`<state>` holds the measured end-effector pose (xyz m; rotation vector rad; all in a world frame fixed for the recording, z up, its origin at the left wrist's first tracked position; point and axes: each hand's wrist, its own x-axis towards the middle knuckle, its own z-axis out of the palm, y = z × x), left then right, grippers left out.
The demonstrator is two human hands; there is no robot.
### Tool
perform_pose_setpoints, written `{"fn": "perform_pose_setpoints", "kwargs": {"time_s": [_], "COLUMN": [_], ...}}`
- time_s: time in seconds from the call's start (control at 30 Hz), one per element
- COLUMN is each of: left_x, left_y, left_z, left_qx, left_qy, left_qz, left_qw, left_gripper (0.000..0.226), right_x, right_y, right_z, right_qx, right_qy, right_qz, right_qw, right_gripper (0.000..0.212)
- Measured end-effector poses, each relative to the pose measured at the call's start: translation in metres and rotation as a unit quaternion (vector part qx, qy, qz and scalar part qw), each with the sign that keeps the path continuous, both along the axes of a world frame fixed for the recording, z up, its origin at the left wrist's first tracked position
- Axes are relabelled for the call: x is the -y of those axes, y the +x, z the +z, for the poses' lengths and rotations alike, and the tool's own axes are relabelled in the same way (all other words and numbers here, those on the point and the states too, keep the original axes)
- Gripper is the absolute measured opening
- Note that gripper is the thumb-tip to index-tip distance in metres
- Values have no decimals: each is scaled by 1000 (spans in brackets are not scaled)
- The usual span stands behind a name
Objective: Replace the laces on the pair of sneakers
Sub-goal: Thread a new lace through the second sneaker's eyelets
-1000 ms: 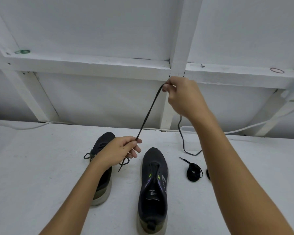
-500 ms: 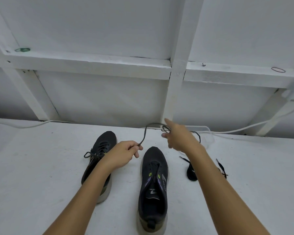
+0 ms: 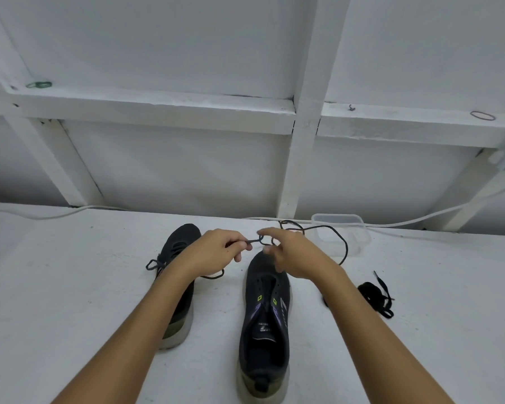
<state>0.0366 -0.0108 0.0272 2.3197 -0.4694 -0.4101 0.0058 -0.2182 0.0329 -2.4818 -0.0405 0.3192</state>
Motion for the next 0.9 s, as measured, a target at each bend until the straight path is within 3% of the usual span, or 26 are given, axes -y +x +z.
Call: {"fn": "perform_pose_setpoints", "kwargs": {"time_s": [0.1,0.27,0.43,0.6,0.7,0.9], "left_x": [7,-6,-9,4,12,26], "left_y": [0,-4,-12,-19,-26,-49], "left_z": [1,-5,-15,-27,-38,-65], "left_qx": [-8,-64,-140,-172,-202,-126], "left_qy": [0,21,-20,-134,-211,-225], "left_qz": [-7,-9,-18,99,158,250], "left_qw": [1000,998,990,971,943,933], "left_gripper": [24,22,26,22,16,17], "right_x": [-10,9,19,8,8,1], "right_y": [0,9,11,-4,-18,-47], "right_z": [-5,-9,-15,-23,-30,-50], "right_qx": [37,104,92,77,78,2], "right_qy": [-36,-54,-46,72,107,171], "right_qz": [19,-72,-115,-169,-181,-149], "right_qw": [998,991,988,980,975,974], "right_gripper": [21,21,19,34,14,28]}}
